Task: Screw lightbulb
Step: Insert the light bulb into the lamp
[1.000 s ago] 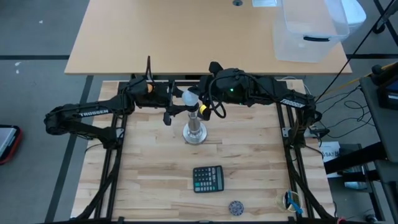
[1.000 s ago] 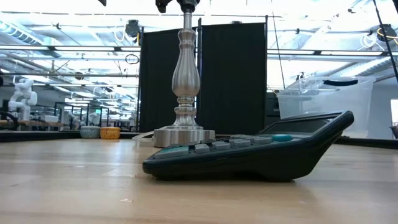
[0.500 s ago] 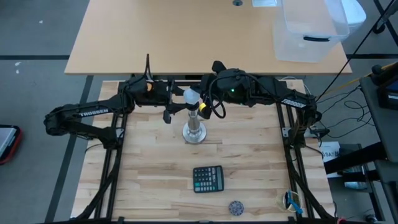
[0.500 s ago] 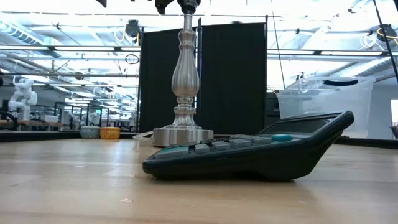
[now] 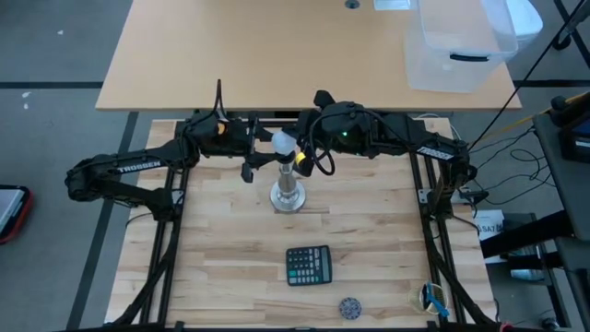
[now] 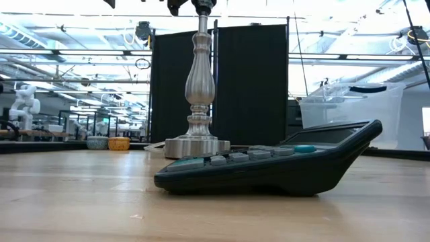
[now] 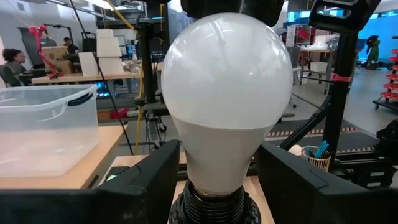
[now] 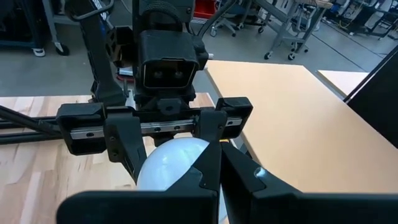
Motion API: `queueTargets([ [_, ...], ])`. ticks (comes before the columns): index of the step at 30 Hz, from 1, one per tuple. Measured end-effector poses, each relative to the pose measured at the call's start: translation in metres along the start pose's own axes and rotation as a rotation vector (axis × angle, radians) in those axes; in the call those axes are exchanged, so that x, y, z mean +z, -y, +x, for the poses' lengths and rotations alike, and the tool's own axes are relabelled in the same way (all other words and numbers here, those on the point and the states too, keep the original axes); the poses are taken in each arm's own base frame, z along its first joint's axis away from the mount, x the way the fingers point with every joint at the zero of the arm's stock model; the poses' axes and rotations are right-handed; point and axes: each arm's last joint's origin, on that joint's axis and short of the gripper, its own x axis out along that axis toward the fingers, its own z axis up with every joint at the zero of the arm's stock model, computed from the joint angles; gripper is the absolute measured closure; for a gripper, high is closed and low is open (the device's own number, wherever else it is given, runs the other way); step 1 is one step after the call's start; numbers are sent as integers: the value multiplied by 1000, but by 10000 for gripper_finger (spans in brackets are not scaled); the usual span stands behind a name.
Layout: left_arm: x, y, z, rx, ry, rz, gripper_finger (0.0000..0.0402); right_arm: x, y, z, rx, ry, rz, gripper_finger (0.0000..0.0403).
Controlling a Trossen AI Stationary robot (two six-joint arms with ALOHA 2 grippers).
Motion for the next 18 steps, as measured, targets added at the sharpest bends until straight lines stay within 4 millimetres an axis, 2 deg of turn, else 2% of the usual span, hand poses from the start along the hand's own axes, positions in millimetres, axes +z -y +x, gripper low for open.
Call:
queueTargets([
  [18, 0, 1, 0, -32, 1, -11, 191, 6, 1, 1, -44, 55, -74, 386],
])
